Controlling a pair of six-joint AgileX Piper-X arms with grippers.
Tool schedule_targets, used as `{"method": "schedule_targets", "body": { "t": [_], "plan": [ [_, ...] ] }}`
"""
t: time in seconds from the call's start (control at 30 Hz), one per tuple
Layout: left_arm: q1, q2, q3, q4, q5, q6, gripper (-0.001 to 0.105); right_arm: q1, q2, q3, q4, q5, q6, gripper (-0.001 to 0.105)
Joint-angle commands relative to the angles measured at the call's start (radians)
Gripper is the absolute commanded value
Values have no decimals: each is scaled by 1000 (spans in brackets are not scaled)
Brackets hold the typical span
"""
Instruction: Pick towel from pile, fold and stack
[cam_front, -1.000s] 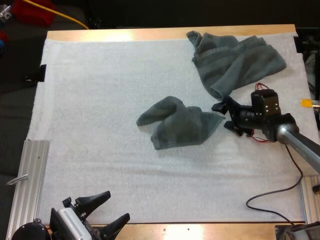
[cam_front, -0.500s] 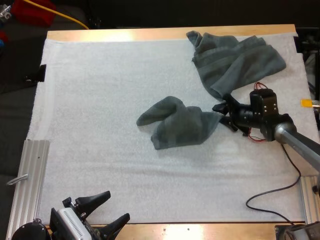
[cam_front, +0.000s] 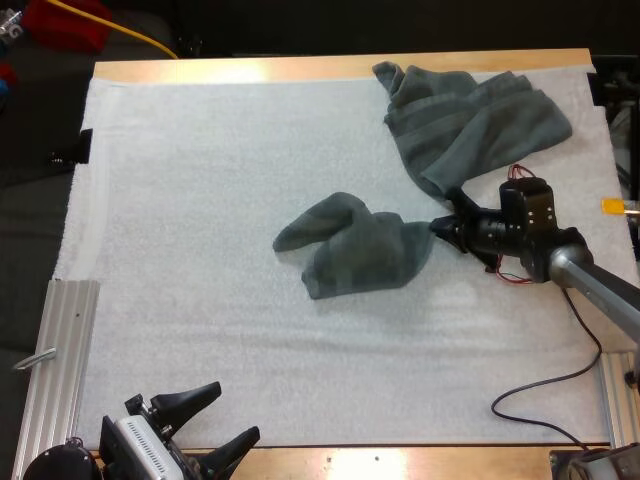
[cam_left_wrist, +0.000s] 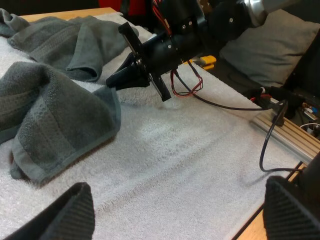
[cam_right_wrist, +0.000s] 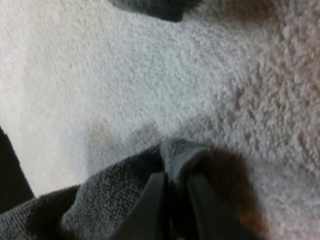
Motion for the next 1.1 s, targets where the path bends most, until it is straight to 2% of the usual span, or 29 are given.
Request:
{"method": "schedule_targets", "body": {
  "t": [0.0,0.13,0.3,0.5,0.77,0.87,1.07],
  "plan": [
    [-5,-39,-6,-2,6,-15,68,-1,2,2,2,-22,-29,1],
    [-5,-3,8,11,3,-161,68,-1,-2,2,17,-63,-84,1],
    [-5,93,26,-12,13,-154,68,-1,-30,2,97,-38,-160,1],
    [-5,273,26,-98,14,-147,68,-1,-57,2,185,-25,-242,1],
    [-5,536,26,-168,14,-148,68,-1,-57,2,188,-24,-246,1],
    [-5,618,26,-235,14,-177,68,-1,-57,2,188,-22,-246,1],
    [-80,788,26,-330,0,-187,68,-1,-57,2,188,-22,-246,1]
  ]
}}
